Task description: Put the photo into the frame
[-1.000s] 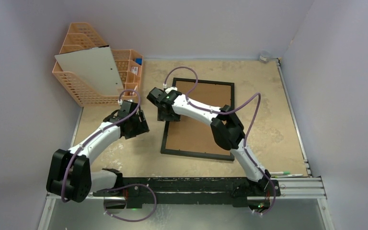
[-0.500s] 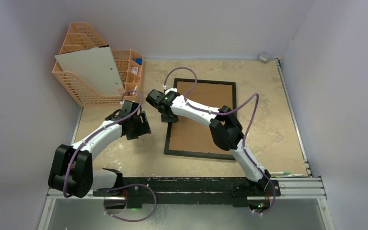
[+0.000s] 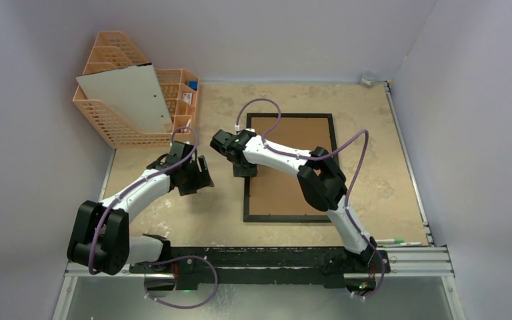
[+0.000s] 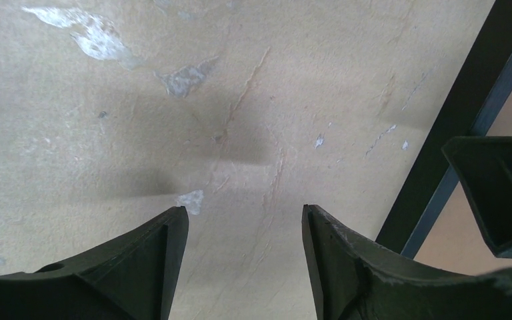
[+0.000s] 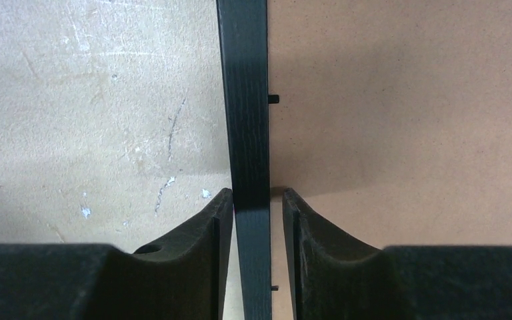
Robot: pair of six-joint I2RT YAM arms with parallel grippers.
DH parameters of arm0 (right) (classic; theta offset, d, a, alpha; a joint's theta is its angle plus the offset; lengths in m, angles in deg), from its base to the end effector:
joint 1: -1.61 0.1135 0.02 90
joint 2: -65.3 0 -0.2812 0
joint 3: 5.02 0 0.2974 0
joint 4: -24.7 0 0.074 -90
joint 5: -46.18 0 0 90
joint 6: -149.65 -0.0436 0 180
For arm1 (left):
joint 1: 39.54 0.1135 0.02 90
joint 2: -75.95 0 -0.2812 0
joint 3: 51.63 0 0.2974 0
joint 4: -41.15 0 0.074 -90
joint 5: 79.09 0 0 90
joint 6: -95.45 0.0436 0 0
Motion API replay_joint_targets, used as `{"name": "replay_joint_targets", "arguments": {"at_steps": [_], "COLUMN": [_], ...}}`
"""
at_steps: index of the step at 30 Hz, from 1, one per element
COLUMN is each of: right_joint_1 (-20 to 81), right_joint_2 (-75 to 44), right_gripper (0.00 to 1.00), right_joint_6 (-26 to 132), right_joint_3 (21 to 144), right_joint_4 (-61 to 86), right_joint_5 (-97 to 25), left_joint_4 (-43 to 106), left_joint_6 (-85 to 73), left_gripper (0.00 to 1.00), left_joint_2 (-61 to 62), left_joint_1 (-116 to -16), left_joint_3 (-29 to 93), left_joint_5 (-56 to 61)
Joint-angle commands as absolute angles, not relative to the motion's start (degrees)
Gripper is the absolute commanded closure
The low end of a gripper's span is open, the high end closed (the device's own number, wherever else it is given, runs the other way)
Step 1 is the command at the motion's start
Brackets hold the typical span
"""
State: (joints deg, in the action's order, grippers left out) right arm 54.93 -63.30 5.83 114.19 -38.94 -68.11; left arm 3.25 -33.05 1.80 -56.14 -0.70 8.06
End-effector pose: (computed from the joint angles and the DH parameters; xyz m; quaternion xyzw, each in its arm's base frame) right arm 0.3262 0.4080 0.1760 0.0353 0.9668 -0.0075 0.2531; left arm 0.2613 -0.0802 0.1638 -0.1778 0.9517 -0.1367 0.2099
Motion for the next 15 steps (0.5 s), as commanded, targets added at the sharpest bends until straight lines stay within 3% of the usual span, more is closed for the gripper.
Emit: {"name": "replay_joint_targets", "arguments": {"at_steps": [1,6,12,15], "right_joint_1": [54.7,54.7,54.5,54.2], "right_joint_2": [-66.3,-65.1,-64.4,-63.2], "right_gripper": [0.63,0.72,1.0,1.0], "right_joint_6": [4.2,3.7,4.0,4.0], "right_joint_3": [113.8,112.2,112.5,113.7], "right_joint_4": [-45.9,-43.5,-42.5,-42.6], "right_joint_5": [-67.7,-66.4,-63.3,-62.4], "left_joint_4": [6.4,8.8,12.8,14.2], "left_joint_6": [-34.1,-34.4,-34.4,-33.9], "left_gripper": [0.34,0.34,0.33,0.3], "left_joint_2": [2.1,2.0,1.5,1.0], "left_joint_1": [-55.8,-55.8,-55.8,-55.8], "left_joint_3": [-2.2,-3.2,-4.4,-4.6], "left_joint_5": [3.8,0.9,-4.7,-7.3]}}
